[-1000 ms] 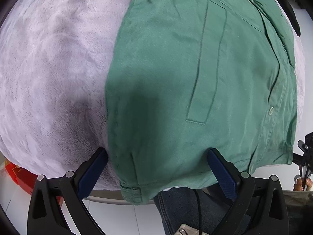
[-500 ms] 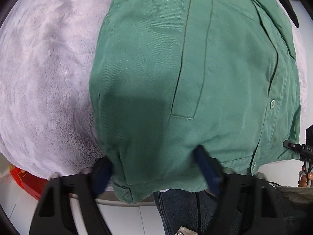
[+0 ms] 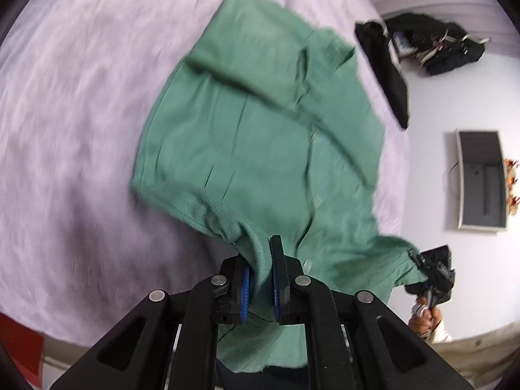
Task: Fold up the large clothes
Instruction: 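Lift the hem with both grippers, fold it onto the collar, release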
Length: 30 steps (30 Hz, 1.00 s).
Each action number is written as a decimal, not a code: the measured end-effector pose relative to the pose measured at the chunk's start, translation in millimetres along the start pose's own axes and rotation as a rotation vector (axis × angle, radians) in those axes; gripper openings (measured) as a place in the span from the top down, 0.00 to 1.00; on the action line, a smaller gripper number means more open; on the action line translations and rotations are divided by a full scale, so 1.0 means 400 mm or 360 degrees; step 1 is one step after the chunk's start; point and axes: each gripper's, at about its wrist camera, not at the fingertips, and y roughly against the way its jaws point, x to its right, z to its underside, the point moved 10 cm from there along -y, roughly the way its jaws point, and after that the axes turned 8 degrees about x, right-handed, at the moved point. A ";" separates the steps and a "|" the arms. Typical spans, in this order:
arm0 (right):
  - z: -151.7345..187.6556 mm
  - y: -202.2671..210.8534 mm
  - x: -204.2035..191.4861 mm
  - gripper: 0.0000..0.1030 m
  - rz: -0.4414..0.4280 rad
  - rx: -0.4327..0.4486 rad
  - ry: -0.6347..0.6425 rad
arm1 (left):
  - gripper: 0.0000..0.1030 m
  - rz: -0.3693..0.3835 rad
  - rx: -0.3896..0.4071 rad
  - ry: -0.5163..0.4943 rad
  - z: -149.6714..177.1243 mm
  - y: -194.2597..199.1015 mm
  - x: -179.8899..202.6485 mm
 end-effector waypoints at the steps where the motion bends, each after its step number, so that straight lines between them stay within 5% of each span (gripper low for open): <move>1: -0.022 -0.009 -0.029 0.91 -0.0033 0.0020 0.0023 | 0.89 0.0030 0.0044 0.0003 -0.051 0.018 0.010; 6: -0.157 -0.061 -0.163 0.91 -0.0129 0.0101 0.0147 | 0.89 0.0122 0.0266 -0.0023 -0.285 0.033 0.093; 14: -0.523 -0.211 -0.213 0.91 -0.0084 0.0246 0.0118 | 0.88 -0.0081 0.0468 0.0015 -0.632 -0.098 0.076; 19: -0.652 -0.363 -0.092 0.91 0.0179 0.0195 0.0065 | 0.88 -0.0324 0.0406 0.0002 -0.685 -0.258 0.016; 24: -0.692 -0.409 -0.058 0.87 0.0181 0.0211 -0.0004 | 0.87 -0.0357 0.0378 0.0031 -0.684 -0.254 0.000; 27: -0.690 -0.394 -0.067 0.83 0.0217 0.0165 0.0039 | 0.63 -0.0529 0.0362 -0.0082 -0.687 -0.229 0.003; 28: -0.689 -0.382 -0.073 0.77 0.0219 0.0167 0.0052 | 0.45 -0.0571 0.0409 -0.0135 -0.693 -0.211 0.011; 29: -0.692 -0.376 -0.085 0.57 0.0207 0.0183 0.0068 | 0.23 -0.0634 0.0481 -0.0188 -0.702 -0.183 0.019; 30: -0.696 -0.368 -0.102 0.26 0.0180 0.0211 0.0093 | 0.19 -0.0651 0.0539 -0.0226 -0.707 -0.160 0.030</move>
